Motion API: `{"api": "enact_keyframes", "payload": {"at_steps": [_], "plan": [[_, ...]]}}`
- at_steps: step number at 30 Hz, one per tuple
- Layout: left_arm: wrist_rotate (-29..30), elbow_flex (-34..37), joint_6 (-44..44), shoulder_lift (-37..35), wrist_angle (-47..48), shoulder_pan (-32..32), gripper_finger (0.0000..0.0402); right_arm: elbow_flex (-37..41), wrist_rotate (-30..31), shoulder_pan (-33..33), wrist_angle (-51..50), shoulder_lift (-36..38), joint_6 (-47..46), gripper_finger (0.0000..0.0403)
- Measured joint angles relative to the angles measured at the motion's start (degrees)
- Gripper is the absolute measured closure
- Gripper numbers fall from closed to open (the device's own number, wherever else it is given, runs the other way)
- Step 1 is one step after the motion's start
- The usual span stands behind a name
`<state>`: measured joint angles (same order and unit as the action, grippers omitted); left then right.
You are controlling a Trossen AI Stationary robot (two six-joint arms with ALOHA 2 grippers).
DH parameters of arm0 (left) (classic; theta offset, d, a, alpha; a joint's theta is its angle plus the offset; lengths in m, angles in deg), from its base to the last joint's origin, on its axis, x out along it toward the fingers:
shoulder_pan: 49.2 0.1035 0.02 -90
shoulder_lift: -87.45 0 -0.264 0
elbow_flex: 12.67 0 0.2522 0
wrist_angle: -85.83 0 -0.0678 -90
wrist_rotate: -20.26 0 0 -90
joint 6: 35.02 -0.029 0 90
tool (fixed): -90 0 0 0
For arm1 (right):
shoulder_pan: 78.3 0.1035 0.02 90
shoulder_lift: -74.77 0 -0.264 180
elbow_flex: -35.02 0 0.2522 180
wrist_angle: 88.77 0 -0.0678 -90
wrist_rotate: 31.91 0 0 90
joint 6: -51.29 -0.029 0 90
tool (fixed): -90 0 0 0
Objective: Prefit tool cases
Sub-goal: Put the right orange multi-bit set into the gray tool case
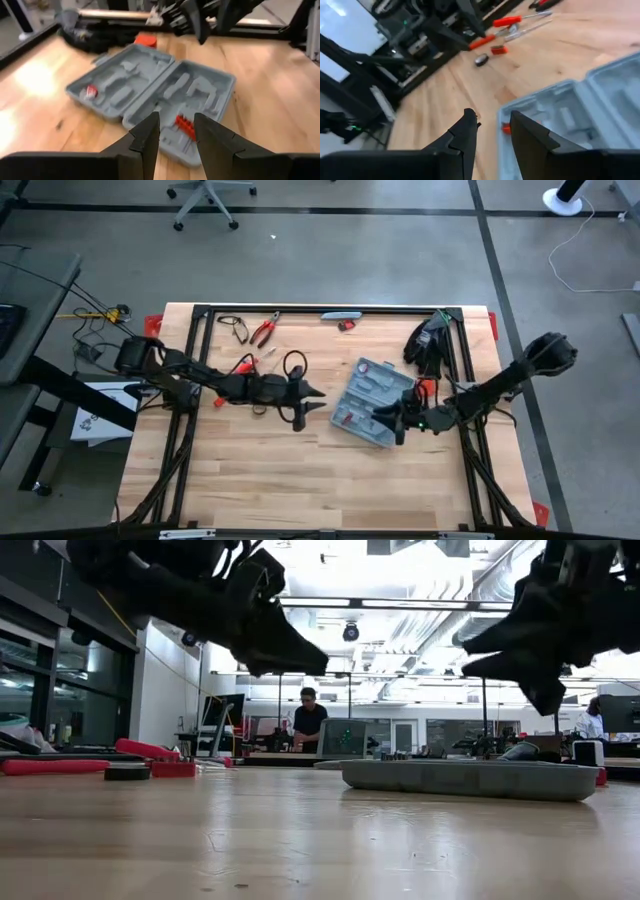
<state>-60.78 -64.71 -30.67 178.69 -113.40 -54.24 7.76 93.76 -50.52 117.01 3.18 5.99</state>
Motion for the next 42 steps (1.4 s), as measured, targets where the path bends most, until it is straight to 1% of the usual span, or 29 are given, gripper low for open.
{"api": "enact_keyframes", "payload": {"at_steps": [3, 6, 9, 11, 13, 16, 18, 20, 22, 23, 25, 27, 29, 30, 32, 35, 37, 39, 42], "plan": [[-2.16, 0.01, -1.9, 0.74, -4.35, 1.34, 0.0287, -1.23, 0.22, -1.28, -3.73, -0.11, 3.34, 0.0293], [-4.62, -0.05, -3.37, 1.68, -7.47, 3.43, 0.0287, -1.47, 0.23, -3.33, -4.71, -0.13, 8.52, 0.0293], [-6.93, 0.0, -2.97, 3.42, -7.35, 5.59, 0.0287, -1.47, 0.02, -6.18, -3.69, -0.13, 12.06, 0.0293], [-8.89, 0.0, -1.63, 4.47, -7.59, 6.97, 0.0287, -1.47, -2.56, -8.52, -2.94, -0.13, 12.24, 0.0293], [-11.83, -0.01, 1.62, 5.43, -8.74, 8.16, 0.0287, -1.47, -6.58, -10.49, -3.26, -0.16, 8.36, 0.0293], [-16.76, -0.21, 8.34, 5.77, -10.62, 9.52, 0.0287, -1.47, -10.57, -11.02, -3.15, -1.48, -2.41, 0.0293], [-20.09, -1.2, 12.35, 5.03, -9.89, 10.39, 0.0287, -1.47, -12.36, -10.26, -1.66, -2.96, -10.39, 0.0293], [-24.76, -3.49, 16.92, 4.13, -7.69, 10.97, 0.0287, -1.96, -12.73, -9.11, -0.01, -4.28, -17.28, 0.0293], [-28.86, -7.29, 20.49, 2.79, -2.55, 11.05, 0.0287, -3.92, -13.01, -8.35, 0.07, -4.97, -21.61, 0.0293], [-29.9, -10.0, 21.78, 2.05, 2.16, 10.84, 0.0287, -5.39, -13.93, -8.21, -0.27, -4.99, -23.0, 0.0293], [-30.67, -16.23, 22.88, 0.67, 15.29, 10.11, 0.0289, -8.85, -16.26, -8.38, -3.22, -4.92, -25.53, 0.0293], [-30.81, -22.95, 22.16, -0.07, 30.59, 9.58, 0.0294, -12.97, -19.49, -8.97, -10.05, -4.85, -27.29, 0.0293], [-30.87, -28.92, 20.48, -0.29, 41.84, 9.24, 0.0302, -17.78, -22.4, -9.53, -20.16, -4.81, -29.15, 0.0293], [-30.81, -31.33, 19.3, -0.38, 45.92, 9.09, 0.0305, -20.31, -22.99, -9.77, -25.72, -4.81, -29.27, 0.0293], [-30.82, -34.88, 15.0, -0.52, 51.03, 9.02, 0.0311, -24.97, -23.29, -10.2, -36.69, -4.81, -29.28, 0.0293], [-30.74, -36.28, 8.27, -0.5, 55.65, 9.03, 0.0315, -30.34, -20.56, -10.69, -47.69, -4.9, -29.83, 0.0293], [-30.84, -35.57, 5.43, -0.41, 56.34, 9.66, 0.0316, -32.24, -17.74, -10.94, -50.9, -5.19, -31.86, 0.0293], [-30.94, -34.79, 2.92, -0.15, 57.66, 10.55, 0.0316, -32.68, -15.45, -10.99, -51.34, -5.92, -33.75, 0.0293], [-30.72, -33.69, -0.32, -0.03, 61.75, 11.77, 0.0316, -32.67, -15.49, -11.42, -51.04, -9.19, -38.27, 0.0293]]}}
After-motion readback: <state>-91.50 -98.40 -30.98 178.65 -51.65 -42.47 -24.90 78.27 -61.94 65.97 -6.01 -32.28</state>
